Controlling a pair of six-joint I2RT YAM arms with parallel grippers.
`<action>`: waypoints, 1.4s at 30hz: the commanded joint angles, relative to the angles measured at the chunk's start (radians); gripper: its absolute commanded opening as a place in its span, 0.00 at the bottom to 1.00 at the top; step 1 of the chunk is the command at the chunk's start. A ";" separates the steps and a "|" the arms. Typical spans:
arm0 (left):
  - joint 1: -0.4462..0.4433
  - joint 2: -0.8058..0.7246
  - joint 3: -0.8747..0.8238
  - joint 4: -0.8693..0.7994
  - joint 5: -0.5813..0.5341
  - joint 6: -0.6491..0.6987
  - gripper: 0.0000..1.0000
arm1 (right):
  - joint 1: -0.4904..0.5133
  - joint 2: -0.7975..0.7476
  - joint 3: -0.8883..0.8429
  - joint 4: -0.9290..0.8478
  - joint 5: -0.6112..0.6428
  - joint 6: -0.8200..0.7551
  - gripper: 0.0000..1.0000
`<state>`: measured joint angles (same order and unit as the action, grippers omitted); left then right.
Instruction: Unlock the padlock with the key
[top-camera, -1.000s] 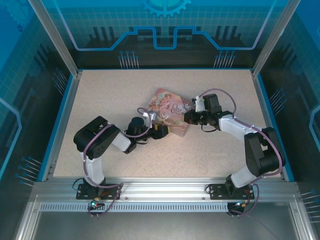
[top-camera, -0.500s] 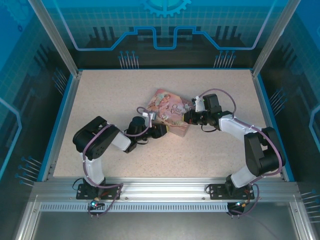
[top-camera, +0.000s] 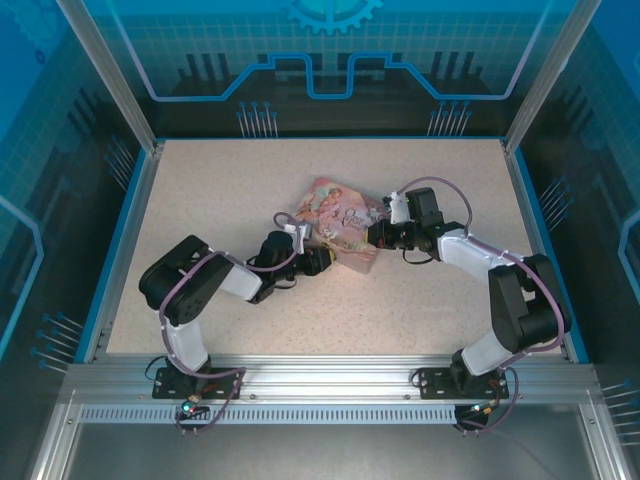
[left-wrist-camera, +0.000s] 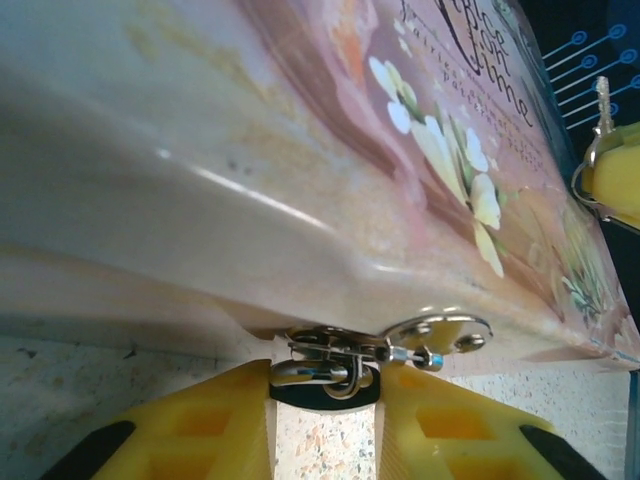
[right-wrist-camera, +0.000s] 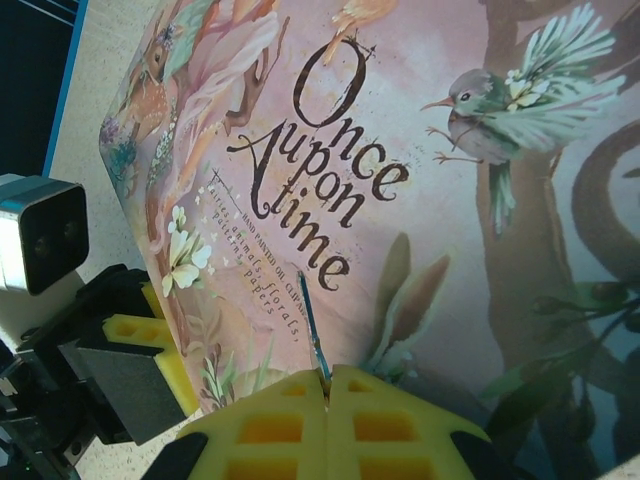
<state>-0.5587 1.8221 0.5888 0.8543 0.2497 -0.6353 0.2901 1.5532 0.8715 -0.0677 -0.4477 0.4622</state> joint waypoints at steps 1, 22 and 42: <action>-0.010 -0.085 0.046 -0.040 -0.043 -0.049 0.25 | 0.007 -0.061 -0.009 -0.013 0.012 -0.060 0.00; -0.053 -0.193 0.261 -0.417 -0.019 -0.399 0.19 | 0.161 -0.278 -0.091 -0.250 0.115 -0.360 0.00; -0.063 -0.210 0.288 -0.462 -0.015 -0.393 0.17 | 0.225 -0.093 -0.006 -0.153 0.244 -0.377 0.00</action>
<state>-0.6121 1.6444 0.8299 0.3630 0.2066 -1.0225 0.5018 1.4487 0.8364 -0.2436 -0.2226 0.1028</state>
